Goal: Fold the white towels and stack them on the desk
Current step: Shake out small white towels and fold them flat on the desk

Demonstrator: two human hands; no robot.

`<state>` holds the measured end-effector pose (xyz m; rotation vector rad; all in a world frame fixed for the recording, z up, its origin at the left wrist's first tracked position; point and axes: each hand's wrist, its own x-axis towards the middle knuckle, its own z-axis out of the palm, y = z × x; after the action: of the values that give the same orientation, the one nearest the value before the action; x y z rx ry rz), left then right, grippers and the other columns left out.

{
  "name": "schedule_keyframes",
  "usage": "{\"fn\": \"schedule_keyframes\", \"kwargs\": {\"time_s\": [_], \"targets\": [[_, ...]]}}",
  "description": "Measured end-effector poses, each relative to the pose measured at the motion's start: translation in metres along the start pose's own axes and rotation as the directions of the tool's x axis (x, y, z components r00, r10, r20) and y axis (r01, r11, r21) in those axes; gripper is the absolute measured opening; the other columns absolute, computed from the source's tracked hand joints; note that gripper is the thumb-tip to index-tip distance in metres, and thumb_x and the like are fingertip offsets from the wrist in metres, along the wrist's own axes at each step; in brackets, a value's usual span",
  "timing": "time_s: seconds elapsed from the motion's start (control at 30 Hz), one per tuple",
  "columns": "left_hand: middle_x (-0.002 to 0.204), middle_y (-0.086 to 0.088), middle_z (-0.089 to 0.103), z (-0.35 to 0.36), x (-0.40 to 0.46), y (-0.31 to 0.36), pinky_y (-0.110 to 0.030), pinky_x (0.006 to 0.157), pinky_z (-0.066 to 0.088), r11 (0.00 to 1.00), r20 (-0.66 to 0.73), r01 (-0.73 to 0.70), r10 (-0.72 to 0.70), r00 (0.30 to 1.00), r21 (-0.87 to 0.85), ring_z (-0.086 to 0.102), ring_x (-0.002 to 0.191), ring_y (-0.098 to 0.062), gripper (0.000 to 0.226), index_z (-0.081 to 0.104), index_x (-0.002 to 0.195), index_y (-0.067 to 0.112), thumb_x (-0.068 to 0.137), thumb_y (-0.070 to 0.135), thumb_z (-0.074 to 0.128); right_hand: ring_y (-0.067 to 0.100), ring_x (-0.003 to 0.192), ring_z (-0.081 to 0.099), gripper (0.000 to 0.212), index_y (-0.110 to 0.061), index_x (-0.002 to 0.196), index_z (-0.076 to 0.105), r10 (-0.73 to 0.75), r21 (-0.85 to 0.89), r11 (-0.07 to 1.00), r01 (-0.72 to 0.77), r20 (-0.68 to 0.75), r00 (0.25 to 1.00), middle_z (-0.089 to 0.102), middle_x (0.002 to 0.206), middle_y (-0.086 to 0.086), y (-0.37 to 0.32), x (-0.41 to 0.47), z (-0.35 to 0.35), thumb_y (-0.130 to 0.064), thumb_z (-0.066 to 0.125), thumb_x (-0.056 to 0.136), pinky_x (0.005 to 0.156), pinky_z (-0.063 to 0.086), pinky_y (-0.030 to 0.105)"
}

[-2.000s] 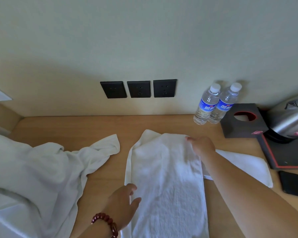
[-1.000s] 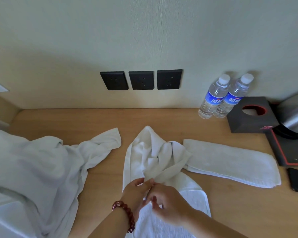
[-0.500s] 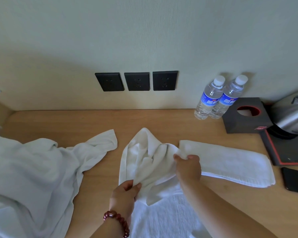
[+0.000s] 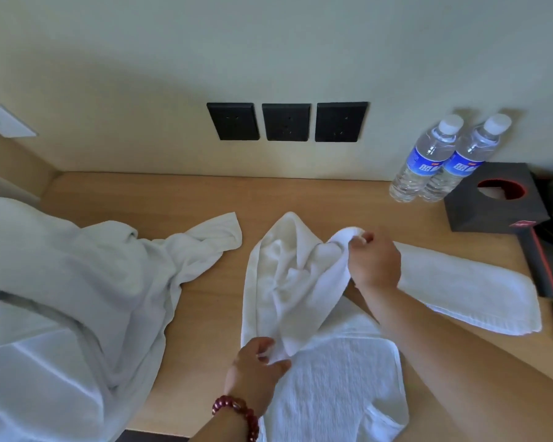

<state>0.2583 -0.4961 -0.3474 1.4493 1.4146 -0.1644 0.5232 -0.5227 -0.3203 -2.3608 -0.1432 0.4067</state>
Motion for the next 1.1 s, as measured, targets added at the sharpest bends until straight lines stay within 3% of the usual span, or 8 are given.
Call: {"fn": "schedule_keyframes", "kwargs": {"time_s": [0.1,0.2,0.4,0.57,0.7,0.83,0.97,1.1], "targets": [[0.108,0.021,0.056,0.001,-0.021,-0.018,-0.018,0.074,0.049,0.993,-0.093,0.015,-0.004,0.996,0.114,0.058,0.092,0.003,0.050,0.050,0.122,0.037,0.080,0.039,0.077,0.021,0.081,0.054,0.006,-0.019,0.091,0.055,-0.254,0.046,0.967,0.252,0.063,0.965,0.054,0.076,-0.010,-0.035,0.019,-0.015,-0.023,0.058,0.094,0.066,0.032,0.028],[0.116,0.014,0.046,-0.002,-0.027,-0.039,-0.029,0.091,0.050,0.977,-0.178,0.098,-0.064,0.982,0.189,0.056,0.105,-0.009,0.070,0.041,0.134,0.033,0.077,0.048,0.077,0.015,0.078,0.052,0.012,-0.021,0.091,0.058,-0.413,0.108,0.906,0.409,0.021,0.910,0.056,0.081,-0.008,-0.072,0.051,-0.037,-0.030,0.065,0.091,0.067,0.033,0.027],[0.126,0.002,0.034,-0.009,-0.005,-0.039,-0.036,0.104,0.042,0.923,-0.297,0.189,-0.087,0.951,0.336,0.041,0.117,-0.023,0.069,0.041,0.124,0.028,0.074,0.060,0.076,0.014,0.061,0.049,0.016,-0.022,0.067,0.056,-0.147,0.408,0.878,0.250,-0.266,0.953,0.056,0.068,-0.003,-0.118,0.136,-0.070,-0.037,0.060,0.065,0.056,0.046,0.036],[0.095,0.003,0.066,-0.013,0.014,-0.015,-0.036,0.078,0.053,0.972,-0.312,0.067,0.006,0.950,0.225,0.059,0.083,-0.020,0.010,0.057,0.098,0.029,0.095,0.037,0.059,0.009,0.055,0.045,0.021,-0.020,0.058,0.050,-0.185,0.309,0.910,0.276,-0.291,0.939,0.049,0.057,-0.008,-0.115,0.141,-0.085,-0.036,0.059,0.066,0.055,0.039,0.026],[0.114,-0.005,0.066,-0.038,0.057,0.017,-0.036,0.080,0.051,0.953,-0.392,-0.063,0.182,0.902,0.298,0.062,0.096,-0.029,0.025,0.057,0.121,0.020,0.099,0.032,0.054,0.004,0.062,0.047,0.011,-0.023,0.074,0.061,-0.333,0.148,0.913,0.380,-0.267,0.904,0.050,0.059,-0.016,-0.099,0.128,-0.088,-0.031,0.064,0.082,0.057,0.033,0.015],[0.124,-0.011,0.061,-0.060,0.090,0.080,-0.039,0.091,0.049,0.773,-0.372,-0.386,0.597,0.711,0.503,0.060,0.109,-0.031,0.028,0.063,0.121,0.010,0.095,0.005,0.055,0.008,0.075,0.050,0.018,-0.013,0.096,0.067,-0.495,0.075,0.847,0.527,-0.251,0.832,0.054,0.071,-0.012,-0.086,0.100,-0.073,-0.030,0.064,0.091,0.070,0.036,0.026],[0.117,-0.013,0.066,-0.067,0.090,0.114,-0.045,0.092,0.051,0.753,-0.459,-0.466,0.654,0.601,0.464,0.058,0.110,-0.034,0.033,0.063,0.120,0.006,0.089,-0.004,0.055,0.002,0.079,0.051,0.008,-0.015,0.097,0.069,-0.655,0.054,0.750,0.659,-0.079,0.752,0.063,0.088,-0.010,-0.068,0.059,-0.043,-0.021,0.063,0.094,0.072,0.037,0.024],[0.135,-0.010,0.056,-0.053,0.072,0.075,-0.041,0.104,0.044,0.833,-0.512,-0.410,0.553,0.657,0.372,0.050,0.126,-0.027,0.054,0.052,0.138,0.009,0.086,-0.002,0.061,0.002,0.076,0.057,0.013,-0.017,0.101,0.074,-0.621,0.128,0.781,0.611,0.069,0.780,0.063,0.081,-0.017,-0.050,0.021,-0.012,-0.014,0.063,0.095,0.067,0.036,0.005]]}}
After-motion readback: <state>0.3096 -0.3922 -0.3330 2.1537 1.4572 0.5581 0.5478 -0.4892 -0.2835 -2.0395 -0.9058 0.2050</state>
